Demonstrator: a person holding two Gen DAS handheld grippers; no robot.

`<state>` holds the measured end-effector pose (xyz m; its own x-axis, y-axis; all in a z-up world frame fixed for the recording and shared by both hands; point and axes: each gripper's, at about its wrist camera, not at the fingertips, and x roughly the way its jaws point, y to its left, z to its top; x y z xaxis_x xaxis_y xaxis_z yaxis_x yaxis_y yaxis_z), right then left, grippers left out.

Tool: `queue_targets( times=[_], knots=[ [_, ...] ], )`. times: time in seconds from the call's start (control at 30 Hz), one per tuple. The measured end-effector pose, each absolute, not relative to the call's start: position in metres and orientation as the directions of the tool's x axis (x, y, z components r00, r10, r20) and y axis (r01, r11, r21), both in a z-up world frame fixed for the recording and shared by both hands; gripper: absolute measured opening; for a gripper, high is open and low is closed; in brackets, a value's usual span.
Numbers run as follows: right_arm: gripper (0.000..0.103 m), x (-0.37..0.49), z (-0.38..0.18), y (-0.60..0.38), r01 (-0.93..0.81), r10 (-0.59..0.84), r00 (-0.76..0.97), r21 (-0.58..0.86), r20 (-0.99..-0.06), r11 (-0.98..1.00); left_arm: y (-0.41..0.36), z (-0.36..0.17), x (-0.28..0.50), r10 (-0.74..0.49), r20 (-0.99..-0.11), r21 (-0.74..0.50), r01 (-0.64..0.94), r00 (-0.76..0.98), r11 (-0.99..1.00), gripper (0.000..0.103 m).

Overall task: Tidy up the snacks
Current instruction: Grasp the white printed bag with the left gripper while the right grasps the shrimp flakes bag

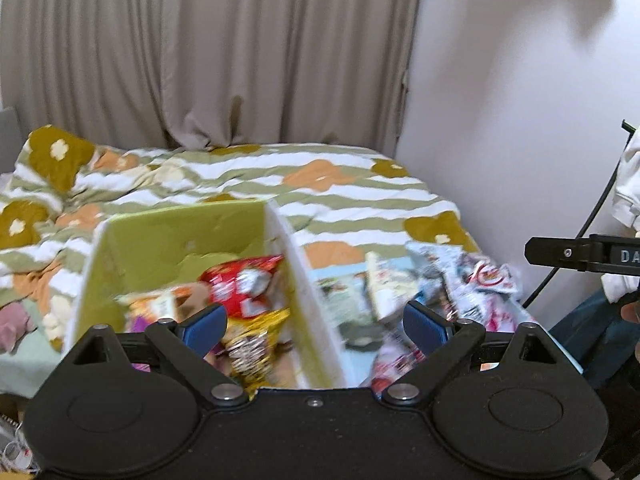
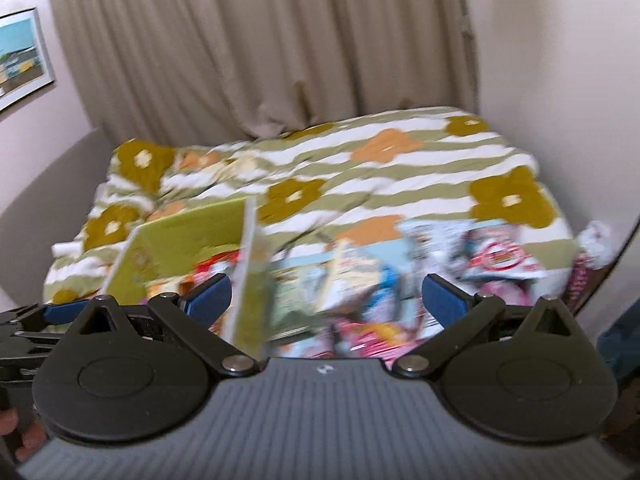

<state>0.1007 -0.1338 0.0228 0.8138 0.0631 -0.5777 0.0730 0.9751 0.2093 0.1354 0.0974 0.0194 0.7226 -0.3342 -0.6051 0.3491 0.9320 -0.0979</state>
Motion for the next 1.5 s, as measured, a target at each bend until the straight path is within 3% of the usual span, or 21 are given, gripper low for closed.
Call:
queue_targets(
  times=[0.4, 0.67, 1.23, 1.43, 1.5],
  knots=[
    [0.103, 0.145, 0.004, -0.284, 0.173, 0.022, 0.799, 0.265, -0.601, 0.948, -0.053, 0.014, 0.193, -0.386, -0.620, -0.101, 0.419, 0.683, 0.902, 0.097],
    [0.103, 0.200, -0.038, -0.359, 0.191, 0.075, 0.743, 0.319, -0.665, 0.928, -0.140, -0.033, 0.258, -0.370, -0.694, -0.085, 0.439, 0.618, 0.894, 0.097],
    [0.103, 0.298, -0.128, -0.398, 0.149, 0.203, 0.611, 0.363, -0.766, 0.920, -0.208, -0.129, 0.327, -0.286, -0.834, -0.043, 0.462, 0.472, 0.886, 0.096],
    [0.103, 0.308, -0.145, -0.395, 0.138, 0.237, 0.583, 0.382, -0.777, 0.914, -0.211, -0.144, 0.336, -0.264, -0.844, -0.027, 0.454, 0.467, 0.890, 0.075],
    [0.103, 0.311, -0.150, -0.395, 0.136, 0.249, 0.573, 0.391, -0.781, 0.910, -0.209, -0.145, 0.337, -0.276, -0.841, -0.045, 0.448, 0.465, 0.893, 0.073]
  ],
)
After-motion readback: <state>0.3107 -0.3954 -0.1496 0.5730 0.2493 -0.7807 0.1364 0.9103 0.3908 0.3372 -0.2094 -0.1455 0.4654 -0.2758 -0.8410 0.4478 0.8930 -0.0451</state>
